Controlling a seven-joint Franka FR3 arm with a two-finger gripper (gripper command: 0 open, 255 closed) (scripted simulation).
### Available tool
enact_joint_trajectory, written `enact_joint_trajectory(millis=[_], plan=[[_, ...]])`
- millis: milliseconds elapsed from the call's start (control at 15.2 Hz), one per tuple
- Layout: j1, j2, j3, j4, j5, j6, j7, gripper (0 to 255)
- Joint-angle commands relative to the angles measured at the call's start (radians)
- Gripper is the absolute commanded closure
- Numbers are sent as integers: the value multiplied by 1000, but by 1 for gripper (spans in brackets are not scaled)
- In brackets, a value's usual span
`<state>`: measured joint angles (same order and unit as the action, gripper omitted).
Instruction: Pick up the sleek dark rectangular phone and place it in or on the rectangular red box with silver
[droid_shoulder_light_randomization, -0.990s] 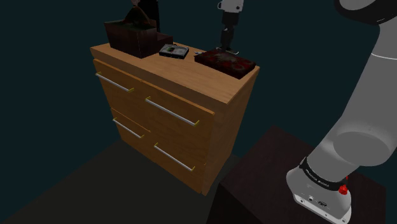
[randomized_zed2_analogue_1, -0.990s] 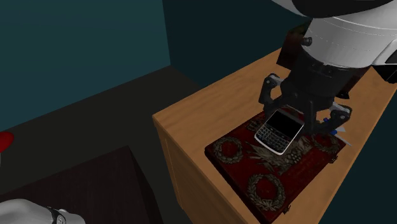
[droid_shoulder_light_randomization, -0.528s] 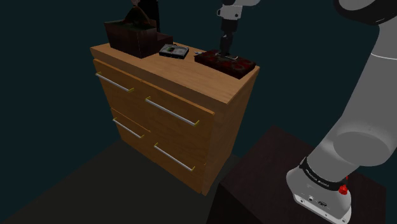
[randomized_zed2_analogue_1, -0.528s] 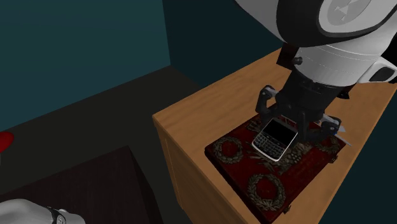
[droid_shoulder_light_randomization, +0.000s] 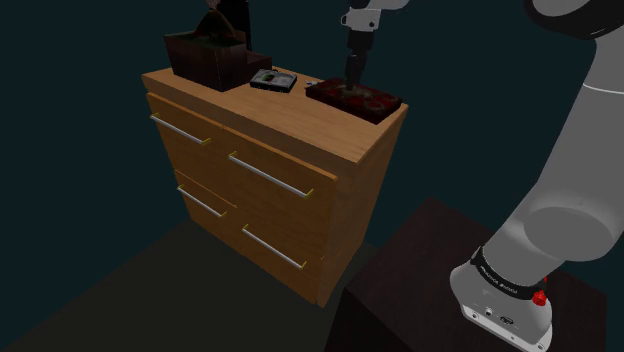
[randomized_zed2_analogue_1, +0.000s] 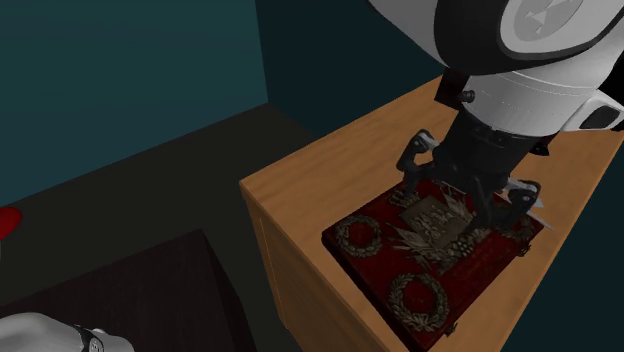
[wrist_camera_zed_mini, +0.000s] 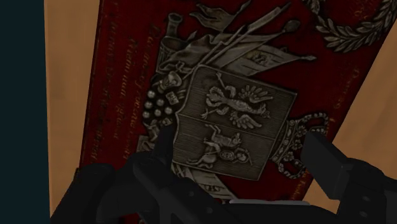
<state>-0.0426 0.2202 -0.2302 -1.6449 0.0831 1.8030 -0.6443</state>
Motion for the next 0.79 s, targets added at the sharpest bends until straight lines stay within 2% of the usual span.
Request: enact_joint_trajectory(millis=[0, 132, 396, 726], plan=[[0, 0, 0, 0, 0, 0, 0, 0], [0, 0, 0, 0, 0, 0, 0, 0], [-6, 7, -3, 137, 0, -130, 2, 0], [-6, 7, -3, 137, 0, -130, 2, 0]])
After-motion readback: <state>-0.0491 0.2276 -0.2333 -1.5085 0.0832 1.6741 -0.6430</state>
